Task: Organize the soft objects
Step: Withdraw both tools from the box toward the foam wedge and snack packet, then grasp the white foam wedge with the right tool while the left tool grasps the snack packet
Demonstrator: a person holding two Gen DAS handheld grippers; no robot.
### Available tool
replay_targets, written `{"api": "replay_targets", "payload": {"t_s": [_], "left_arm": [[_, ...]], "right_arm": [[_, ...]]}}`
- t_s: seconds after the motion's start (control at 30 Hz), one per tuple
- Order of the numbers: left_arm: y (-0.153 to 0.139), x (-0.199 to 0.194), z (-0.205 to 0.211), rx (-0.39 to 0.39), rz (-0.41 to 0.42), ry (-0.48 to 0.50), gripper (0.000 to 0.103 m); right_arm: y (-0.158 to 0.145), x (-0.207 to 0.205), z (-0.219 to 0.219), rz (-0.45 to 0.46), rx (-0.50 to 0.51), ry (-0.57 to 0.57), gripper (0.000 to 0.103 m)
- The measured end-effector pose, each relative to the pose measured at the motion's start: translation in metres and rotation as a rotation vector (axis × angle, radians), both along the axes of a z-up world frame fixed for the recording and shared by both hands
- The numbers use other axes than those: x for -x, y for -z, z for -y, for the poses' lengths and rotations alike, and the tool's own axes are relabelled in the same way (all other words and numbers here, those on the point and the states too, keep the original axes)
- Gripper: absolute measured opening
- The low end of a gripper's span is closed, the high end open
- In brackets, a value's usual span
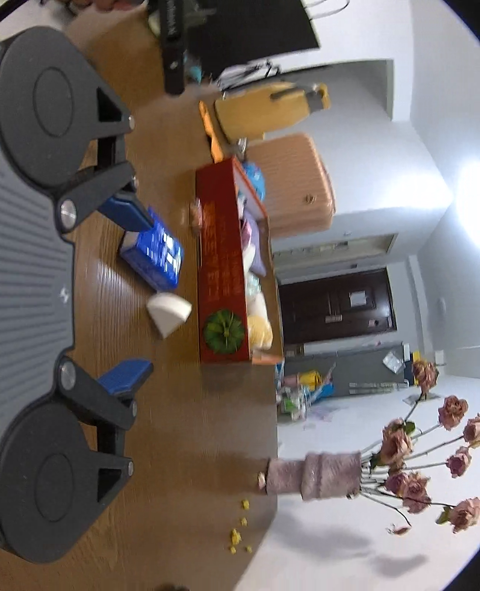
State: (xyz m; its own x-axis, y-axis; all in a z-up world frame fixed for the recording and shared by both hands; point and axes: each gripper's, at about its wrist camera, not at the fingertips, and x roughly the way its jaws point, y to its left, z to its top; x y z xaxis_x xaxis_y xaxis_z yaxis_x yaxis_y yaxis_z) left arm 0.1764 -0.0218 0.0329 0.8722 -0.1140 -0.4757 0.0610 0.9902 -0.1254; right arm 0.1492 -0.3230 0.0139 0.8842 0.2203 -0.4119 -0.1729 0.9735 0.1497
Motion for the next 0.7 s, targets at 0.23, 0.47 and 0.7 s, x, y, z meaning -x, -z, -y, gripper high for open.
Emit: {"api": "replay_targets", "payload": {"t_s": [0.23,0.47,0.7], "left_arm": [[0.01,-0.037,0.016,-0.009,-0.015,0.009,0.084],[0.026,-0.113,0.043,-0.033,-0.044,0.04,0.077],[0.045,-0.182,0.059,-0.031,-0.131,0.039,0.066]], "right_arm": [[0.006,-0.029,0.001,-0.023,-0.014,0.05,0.07],[0.021,-0.087,-0.007,-0.082,-0.018,0.033,0.055],[0.038,-0.132,0.001,-0.163,-0.118,-0.043,0.027]]}}
